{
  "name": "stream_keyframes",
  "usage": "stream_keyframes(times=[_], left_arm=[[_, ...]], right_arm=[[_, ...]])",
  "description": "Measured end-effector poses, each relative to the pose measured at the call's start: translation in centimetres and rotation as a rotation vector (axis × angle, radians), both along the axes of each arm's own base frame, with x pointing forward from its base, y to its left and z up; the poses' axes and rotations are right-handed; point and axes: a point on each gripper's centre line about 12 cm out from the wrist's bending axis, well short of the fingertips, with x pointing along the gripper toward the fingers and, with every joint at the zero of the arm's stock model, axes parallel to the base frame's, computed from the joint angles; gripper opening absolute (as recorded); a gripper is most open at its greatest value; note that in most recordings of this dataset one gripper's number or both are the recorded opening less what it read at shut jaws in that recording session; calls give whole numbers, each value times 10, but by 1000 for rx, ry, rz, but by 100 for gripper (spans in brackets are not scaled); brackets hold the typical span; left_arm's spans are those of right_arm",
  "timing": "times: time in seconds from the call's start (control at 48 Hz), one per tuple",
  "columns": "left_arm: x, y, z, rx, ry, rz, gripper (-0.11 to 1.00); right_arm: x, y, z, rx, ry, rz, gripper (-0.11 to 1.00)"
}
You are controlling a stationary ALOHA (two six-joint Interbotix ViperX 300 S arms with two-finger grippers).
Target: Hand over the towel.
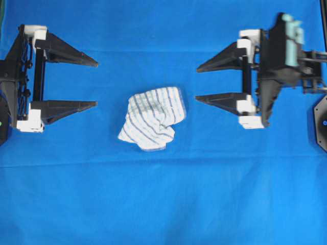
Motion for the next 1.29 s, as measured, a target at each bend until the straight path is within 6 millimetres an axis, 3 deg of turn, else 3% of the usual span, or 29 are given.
stream_keyframes(times=[0.375,0.604,0.709,0.813,0.98,1.167,1.292], left_arm=[[-6,0,-1,0,-6,0,93],[-45,-1,8,-1,-63,-1,93],[-65,2,0,4,-81,14,93],[-84,6,-12,7,-101,35,93],[-114,8,-37,0,-146,60,93],[-132,7,-66,-14,-139,66,93],[-133,7,-75,-25,-123,67,93]], right_arm=[[-8,1,4,-4,-35,3,70],[-52,3,15,-8,-63,-3,70],[-76,4,13,-9,-92,-4,70],[-99,5,4,-11,-115,-6,70],[-128,4,-32,-11,-99,-21,70],[-142,-2,-67,0,-68,-63,70],[-144,-6,-78,12,-57,-90,70]])
